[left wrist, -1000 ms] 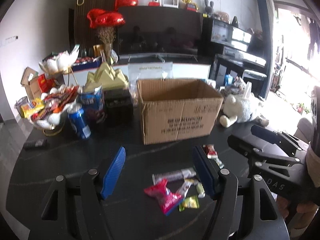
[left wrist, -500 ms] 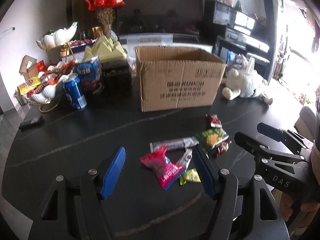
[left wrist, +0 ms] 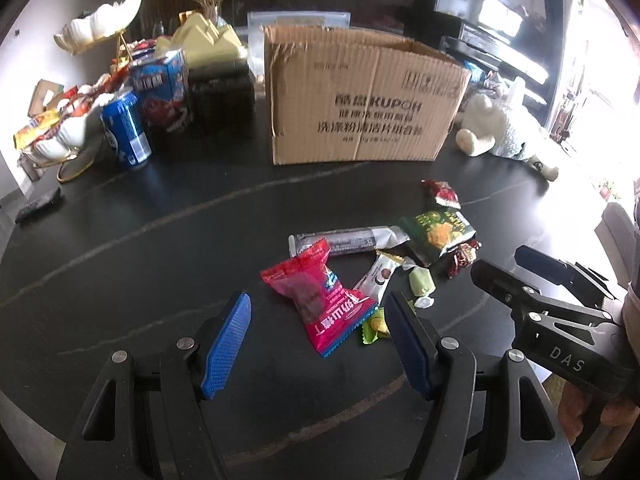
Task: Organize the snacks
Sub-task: 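Grasp pink snack bag with left gripper while right gripper approaches gold candy, then close right gripper on gold-wrapped candy and lift it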
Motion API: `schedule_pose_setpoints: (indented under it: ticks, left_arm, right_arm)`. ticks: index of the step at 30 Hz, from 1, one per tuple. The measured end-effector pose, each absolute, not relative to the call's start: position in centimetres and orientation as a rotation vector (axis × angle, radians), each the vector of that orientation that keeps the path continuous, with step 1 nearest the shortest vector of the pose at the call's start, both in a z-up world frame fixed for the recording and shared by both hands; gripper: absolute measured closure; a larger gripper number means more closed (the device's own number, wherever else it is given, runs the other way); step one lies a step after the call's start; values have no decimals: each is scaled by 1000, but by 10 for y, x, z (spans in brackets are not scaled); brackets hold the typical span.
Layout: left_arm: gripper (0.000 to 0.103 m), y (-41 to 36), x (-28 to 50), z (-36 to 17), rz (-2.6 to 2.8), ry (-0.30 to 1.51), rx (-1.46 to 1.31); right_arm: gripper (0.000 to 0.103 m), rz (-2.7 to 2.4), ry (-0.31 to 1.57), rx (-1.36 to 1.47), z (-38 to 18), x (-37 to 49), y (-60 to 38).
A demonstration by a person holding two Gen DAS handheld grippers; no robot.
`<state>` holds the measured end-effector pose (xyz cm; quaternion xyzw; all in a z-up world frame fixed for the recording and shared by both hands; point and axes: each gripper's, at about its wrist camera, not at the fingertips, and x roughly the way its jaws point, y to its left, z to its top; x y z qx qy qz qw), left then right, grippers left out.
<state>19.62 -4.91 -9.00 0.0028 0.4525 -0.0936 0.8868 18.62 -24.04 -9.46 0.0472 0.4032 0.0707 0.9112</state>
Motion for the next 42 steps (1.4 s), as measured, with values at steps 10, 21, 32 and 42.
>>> schedule_pose_setpoints:
  ticks: [10,21,32,42]
  left_arm:
    - [35,-48,217,-114,-186,974,-14]
    - [36,-47,234,-129,-177,997,-28]
    - [54,-49,244,-138,-186,1013,-52]
    - [74,-50,241,-137,-199,993,-34]
  right_arm:
    - [33,125,890,118,-120,205,-243]
    - [38,99,905,123,-133,220,-247]
    - [59,92,902,120,-138,228,-250]
    - [70,92,875,100,-136,222,-248]
